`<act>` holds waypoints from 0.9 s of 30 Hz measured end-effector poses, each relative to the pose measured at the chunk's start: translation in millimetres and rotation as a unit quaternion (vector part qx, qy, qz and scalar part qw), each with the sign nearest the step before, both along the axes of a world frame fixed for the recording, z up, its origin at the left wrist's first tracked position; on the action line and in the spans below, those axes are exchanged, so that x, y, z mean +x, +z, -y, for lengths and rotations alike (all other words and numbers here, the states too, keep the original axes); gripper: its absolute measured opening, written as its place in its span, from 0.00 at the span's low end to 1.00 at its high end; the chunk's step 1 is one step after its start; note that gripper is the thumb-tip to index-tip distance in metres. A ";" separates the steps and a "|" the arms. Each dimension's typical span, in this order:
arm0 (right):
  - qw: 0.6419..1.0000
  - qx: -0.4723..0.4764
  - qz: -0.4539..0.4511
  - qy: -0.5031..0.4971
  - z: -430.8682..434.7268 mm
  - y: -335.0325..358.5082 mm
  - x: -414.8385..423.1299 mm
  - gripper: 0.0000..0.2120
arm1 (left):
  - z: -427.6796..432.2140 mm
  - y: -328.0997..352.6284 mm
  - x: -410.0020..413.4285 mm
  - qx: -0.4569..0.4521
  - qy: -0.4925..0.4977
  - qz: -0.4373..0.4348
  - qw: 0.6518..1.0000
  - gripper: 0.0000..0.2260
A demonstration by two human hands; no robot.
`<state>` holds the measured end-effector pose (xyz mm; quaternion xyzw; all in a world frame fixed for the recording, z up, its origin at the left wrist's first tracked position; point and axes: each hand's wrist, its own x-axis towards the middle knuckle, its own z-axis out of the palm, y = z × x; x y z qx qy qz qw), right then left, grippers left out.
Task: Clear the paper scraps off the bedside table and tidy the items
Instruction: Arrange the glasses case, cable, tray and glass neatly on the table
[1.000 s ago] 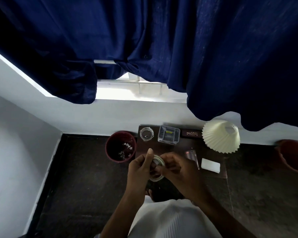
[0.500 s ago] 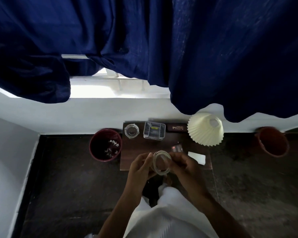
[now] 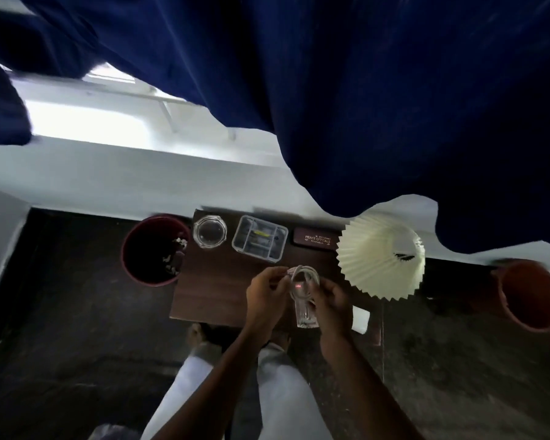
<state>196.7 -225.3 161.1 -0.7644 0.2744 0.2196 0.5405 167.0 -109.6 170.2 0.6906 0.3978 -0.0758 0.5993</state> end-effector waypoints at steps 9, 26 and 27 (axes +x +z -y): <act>0.995 -0.095 0.021 0.010 9.9 -126.6 44.9 0.10 | 26.7 -125.0 59.8 0.039 -0.031 -0.013 0.999 0.11; 0.981 -0.193 -0.017 0.006 14.8 -183.5 80.5 0.16 | 41.0 -186.7 102.0 0.017 -0.100 -0.060 0.993 0.14; 0.980 -0.196 -0.027 0.010 16.4 -186.0 81.5 0.17 | 40.9 -189.7 102.8 0.014 -0.100 -0.070 0.992 0.15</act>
